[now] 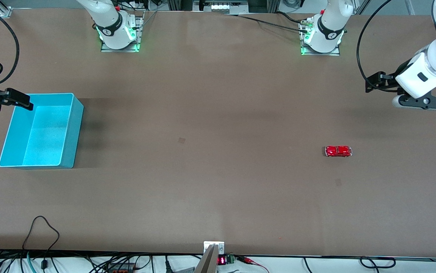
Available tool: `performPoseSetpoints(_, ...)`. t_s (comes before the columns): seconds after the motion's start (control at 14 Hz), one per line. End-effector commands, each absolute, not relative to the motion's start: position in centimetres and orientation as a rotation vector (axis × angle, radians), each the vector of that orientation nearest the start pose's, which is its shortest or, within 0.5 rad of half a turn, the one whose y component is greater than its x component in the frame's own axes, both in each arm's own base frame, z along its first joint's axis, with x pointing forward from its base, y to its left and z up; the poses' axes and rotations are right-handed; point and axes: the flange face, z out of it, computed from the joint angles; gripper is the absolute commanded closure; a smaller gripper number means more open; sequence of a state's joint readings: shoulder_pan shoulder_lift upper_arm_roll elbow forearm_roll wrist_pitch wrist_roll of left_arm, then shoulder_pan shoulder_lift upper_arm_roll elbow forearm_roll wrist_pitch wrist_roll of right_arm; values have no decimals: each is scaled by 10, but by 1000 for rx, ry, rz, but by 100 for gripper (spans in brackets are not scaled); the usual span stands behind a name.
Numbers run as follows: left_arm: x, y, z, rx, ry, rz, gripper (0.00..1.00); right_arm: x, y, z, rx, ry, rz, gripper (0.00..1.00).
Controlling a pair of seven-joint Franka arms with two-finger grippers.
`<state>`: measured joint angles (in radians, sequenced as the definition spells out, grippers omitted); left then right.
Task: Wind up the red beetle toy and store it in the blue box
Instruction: 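Move the left gripper toward the red toy car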
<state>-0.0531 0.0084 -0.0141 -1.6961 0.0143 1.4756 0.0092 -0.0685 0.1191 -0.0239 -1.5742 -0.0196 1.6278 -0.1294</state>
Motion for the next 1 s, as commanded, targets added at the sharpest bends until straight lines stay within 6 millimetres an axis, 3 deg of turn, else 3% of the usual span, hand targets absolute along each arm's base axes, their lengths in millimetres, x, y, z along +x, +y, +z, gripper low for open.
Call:
performPoseSetpoints(0.0, 533, -42, 547, -3099, 134, 501, 0, 584, -57, 563, -3139, -46, 85, 0)
performPoseSetpoints(0.14, 531, -43, 545, -3095, 162, 528, 0, 584, -57, 563, -3139, -44, 82, 0)
performPoseSetpoints(0.43, 524, -45, 541, -3080, 394, 621, 0, 583, -56, 563, -3138, -49, 89, 0)
performPoseSetpoints(0.64, 533, -33, 529, -3033, 832, 627, 0, 583, -56, 563, -3138, -44, 89, 0)
performPoseSetpoints(0.93, 558, -25, 511, -2857, 1358, 448, 0, 583, -58, 563, -3139, -41, 87, 0)
